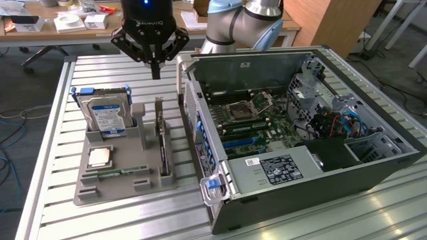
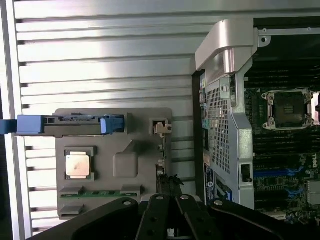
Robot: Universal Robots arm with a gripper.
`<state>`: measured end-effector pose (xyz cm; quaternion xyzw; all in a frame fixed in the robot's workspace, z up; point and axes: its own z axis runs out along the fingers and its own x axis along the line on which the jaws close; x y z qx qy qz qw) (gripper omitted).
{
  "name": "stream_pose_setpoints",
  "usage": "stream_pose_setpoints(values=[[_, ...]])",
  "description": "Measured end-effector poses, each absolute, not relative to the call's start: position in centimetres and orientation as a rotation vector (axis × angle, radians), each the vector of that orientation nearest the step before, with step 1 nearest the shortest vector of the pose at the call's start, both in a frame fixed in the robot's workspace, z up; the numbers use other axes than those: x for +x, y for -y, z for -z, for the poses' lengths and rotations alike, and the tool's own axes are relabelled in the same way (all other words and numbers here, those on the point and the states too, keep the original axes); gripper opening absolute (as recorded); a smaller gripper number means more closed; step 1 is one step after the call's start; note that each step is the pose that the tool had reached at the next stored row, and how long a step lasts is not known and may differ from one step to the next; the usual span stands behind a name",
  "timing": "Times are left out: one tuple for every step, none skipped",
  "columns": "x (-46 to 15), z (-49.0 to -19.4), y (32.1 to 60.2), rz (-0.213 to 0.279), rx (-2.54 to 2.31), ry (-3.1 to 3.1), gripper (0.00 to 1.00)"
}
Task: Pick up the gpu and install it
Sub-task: 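Reach for the gpu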
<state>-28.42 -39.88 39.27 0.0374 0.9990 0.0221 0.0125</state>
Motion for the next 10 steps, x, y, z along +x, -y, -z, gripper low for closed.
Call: stream_pose_setpoints(values=[[-28.6,-39.3,39.9,-0.069,0.117,-3.114,0.1],[-28.7,-39.3,39.9,-0.069,0.117,-3.114,0.1],[-28.9,-39.3,39.9,-0.069,0.117,-3.114,0.1],[-29.1,-39.3,39.9,-0.069,0.117,-3.114,0.1],[-29.2,-39.3,39.9,-0.069,0.117,-3.114,0.1],[-29.4,-39.3,39.9,-0.069,0.117,-3.114,0.1],[-29.5,-39.3,39.9,-0.069,0.117,-3.114,0.1],[-29.7,-39.3,39.9,-0.069,0.117,-3.114,0.1],[-29.9,-39.3,39.9,-0.069,0.117,-3.114,0.1],[-30.0,-39.3,39.9,-0.069,0.117,-3.114,0.1]])
